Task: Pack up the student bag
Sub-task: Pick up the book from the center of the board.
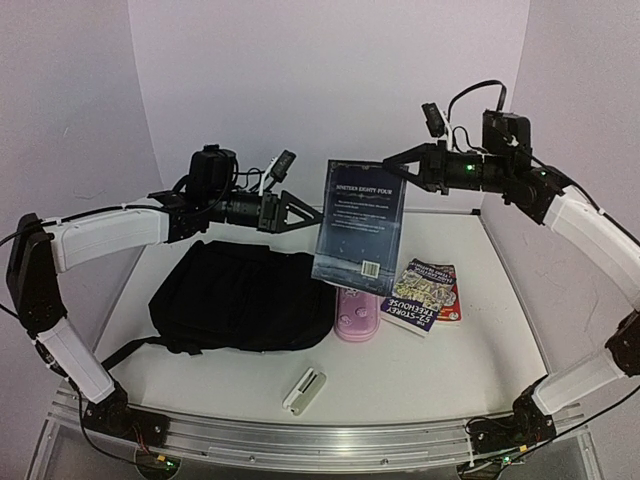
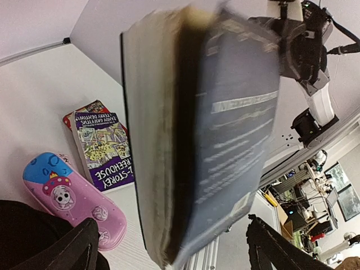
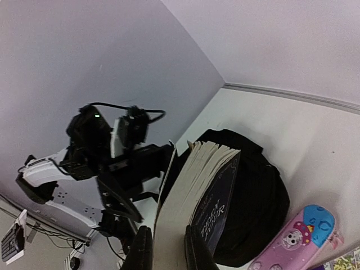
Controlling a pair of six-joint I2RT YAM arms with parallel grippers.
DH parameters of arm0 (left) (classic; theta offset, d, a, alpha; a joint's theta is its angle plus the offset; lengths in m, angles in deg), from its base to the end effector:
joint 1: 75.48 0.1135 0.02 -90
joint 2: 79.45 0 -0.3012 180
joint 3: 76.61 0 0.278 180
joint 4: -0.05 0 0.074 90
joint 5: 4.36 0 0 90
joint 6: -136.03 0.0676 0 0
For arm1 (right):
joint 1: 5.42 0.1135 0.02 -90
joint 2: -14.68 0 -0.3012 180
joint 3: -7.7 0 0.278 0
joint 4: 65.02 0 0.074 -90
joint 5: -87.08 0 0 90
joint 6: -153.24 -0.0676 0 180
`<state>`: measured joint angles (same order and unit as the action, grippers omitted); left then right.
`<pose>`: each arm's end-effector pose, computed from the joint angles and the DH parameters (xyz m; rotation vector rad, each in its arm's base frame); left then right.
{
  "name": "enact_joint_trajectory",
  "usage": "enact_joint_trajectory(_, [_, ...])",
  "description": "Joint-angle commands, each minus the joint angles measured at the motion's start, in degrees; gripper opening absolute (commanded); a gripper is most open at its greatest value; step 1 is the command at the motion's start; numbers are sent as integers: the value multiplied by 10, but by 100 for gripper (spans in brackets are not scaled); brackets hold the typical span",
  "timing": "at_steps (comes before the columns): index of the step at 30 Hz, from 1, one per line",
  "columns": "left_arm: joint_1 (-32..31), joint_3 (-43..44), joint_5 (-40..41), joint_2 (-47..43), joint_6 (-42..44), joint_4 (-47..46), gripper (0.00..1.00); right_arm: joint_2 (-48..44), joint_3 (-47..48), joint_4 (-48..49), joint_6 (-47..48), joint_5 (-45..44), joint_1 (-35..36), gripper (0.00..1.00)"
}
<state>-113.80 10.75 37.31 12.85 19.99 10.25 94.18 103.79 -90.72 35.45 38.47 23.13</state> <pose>0.3012 -0.3024 0.3595 0.8640 1.8450 -1.5172 0.2902 0.2088 0.4693 -0.5897 1.7904 1.3196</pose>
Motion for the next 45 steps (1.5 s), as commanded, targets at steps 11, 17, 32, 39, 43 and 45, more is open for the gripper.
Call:
enact_joint_trajectory(11, [-15, 15, -148, 27, -123, -221, 87, -40, -2, 217, -91, 105, 9, 0])
enact_joint_trajectory(17, [-15, 21, -165, 40, -157, -249, 70, -28, -7, 216, -87, 111, 10, 0])
enact_joint_trajectory(32, [-15, -19, -162, 46, -234, -342, 0, 3, -34, 190, -46, 60, 9, 0])
enact_joint_trajectory(39, [-7, -50, -37, 11, -233, -286, 0, 36, -39, 161, -31, -44, 9, 31])
enact_joint_trajectory(43, [10, -58, 61, -1, -261, -277, 0, 40, -62, 157, -35, -101, 9, 77])
enact_joint_trajectory(45, [18, -66, 97, -4, -285, -306, 0, 34, -83, 173, -44, -110, 10, 87])
